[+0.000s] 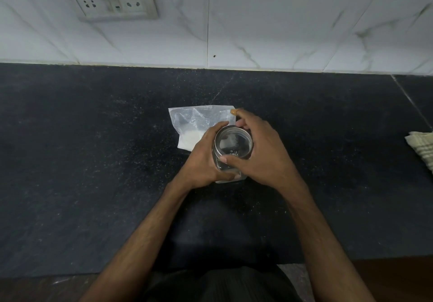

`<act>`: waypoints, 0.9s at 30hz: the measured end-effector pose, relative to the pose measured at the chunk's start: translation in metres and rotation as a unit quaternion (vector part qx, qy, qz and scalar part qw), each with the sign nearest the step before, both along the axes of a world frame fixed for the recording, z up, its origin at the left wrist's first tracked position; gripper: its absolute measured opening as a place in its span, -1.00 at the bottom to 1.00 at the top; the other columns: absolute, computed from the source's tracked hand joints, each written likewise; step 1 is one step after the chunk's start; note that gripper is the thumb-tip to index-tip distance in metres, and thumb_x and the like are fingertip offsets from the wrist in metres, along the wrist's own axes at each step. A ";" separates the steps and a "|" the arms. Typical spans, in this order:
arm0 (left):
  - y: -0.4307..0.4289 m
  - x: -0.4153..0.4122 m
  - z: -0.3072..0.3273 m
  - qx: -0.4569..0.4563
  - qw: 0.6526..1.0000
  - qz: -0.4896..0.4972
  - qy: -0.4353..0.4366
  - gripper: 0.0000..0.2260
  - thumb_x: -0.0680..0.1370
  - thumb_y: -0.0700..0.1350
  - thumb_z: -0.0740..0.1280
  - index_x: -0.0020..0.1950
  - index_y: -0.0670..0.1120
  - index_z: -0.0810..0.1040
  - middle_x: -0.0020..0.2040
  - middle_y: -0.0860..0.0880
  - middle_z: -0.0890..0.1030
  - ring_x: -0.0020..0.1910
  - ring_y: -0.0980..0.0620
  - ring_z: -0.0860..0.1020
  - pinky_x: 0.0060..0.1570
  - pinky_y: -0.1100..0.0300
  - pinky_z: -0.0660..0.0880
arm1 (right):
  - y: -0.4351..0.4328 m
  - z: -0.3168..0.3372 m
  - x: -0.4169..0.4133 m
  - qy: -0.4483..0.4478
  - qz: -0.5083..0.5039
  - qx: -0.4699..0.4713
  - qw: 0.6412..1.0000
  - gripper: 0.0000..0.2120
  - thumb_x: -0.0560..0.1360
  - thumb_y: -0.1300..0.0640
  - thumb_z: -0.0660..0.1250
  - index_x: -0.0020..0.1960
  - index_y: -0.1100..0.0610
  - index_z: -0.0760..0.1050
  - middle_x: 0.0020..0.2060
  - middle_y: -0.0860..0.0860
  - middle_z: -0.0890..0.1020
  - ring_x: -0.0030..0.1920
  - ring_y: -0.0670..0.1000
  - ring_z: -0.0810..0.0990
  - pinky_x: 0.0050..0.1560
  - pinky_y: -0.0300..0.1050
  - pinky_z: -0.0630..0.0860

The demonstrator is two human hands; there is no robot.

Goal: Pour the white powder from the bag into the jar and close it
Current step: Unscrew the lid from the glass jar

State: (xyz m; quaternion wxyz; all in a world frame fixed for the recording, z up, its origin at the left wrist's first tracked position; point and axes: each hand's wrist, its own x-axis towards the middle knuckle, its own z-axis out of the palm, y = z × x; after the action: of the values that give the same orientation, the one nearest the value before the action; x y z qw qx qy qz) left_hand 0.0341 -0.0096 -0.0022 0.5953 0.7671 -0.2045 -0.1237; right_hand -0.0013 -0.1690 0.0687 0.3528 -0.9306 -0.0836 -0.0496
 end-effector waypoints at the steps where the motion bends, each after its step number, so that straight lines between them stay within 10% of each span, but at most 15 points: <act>1: -0.001 0.000 0.000 -0.005 1.000 0.000 -0.001 0.03 0.15 -0.05 0.65 0.51 -0.09 0.22 0.39 0.00 0.47 0.37 0.12 0.47 0.34 0.21 0.42 | 0.001 -0.002 -0.001 -0.004 0.009 0.005 1.000 -0.19 0.28 -0.01 0.58 0.45 0.04 0.34 0.28 -0.06 0.53 0.27 -0.03 0.47 0.33 -0.02 0.40; 10: -0.001 -0.001 0.001 -0.003 1.000 0.003 -0.010 -0.04 0.14 -0.03 0.62 0.46 -0.03 0.26 0.35 0.02 0.49 0.34 0.12 0.48 0.30 0.25 0.43 | -0.003 -0.007 0.002 0.004 0.034 0.026 0.999 -0.25 0.30 -0.09 0.55 0.41 0.08 0.40 0.31 -0.06 0.51 0.28 -0.12 0.49 0.34 -0.05 0.43; 15: -0.001 0.001 -0.001 0.005 1.000 0.000 -0.013 -0.02 0.16 -0.12 0.65 0.49 -0.10 0.25 0.38 -0.01 0.47 0.37 0.08 0.47 0.35 0.12 0.43 | -0.008 -0.005 0.007 0.071 0.092 -0.028 0.993 -0.21 0.34 -0.05 0.45 0.51 -0.02 0.24 0.50 -0.07 0.33 0.55 -0.04 0.17 0.54 0.20 0.07; 20: -0.001 0.001 -0.001 0.000 1.000 -0.004 -0.017 -0.04 0.16 -0.07 0.63 0.48 -0.06 0.25 0.37 -0.02 0.46 0.36 0.08 0.47 0.32 0.23 0.43 | 0.004 -0.009 0.000 -0.038 -0.003 -0.027 0.999 -0.39 0.38 -0.11 0.44 0.38 0.08 0.46 0.30 -0.03 0.50 0.30 -0.07 0.45 0.35 0.01 0.41; 27: -0.001 0.000 -0.001 -0.004 1.000 0.000 -0.013 -0.04 0.16 -0.04 0.64 0.46 0.01 0.25 0.37 0.00 0.46 0.36 0.08 0.48 0.31 0.20 0.45 | 0.001 -0.009 0.005 -0.034 0.000 -0.036 0.999 -0.49 0.41 -0.08 0.35 0.30 0.11 0.55 0.33 -0.03 0.53 0.31 -0.06 0.50 0.37 0.09 0.40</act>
State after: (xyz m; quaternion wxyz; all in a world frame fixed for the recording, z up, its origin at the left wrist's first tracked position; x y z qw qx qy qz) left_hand 0.0343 -0.0106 -0.0032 0.5959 0.7660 -0.2131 -0.1130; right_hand 0.0036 -0.1681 0.0601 0.3158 -0.9406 -0.0973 -0.0783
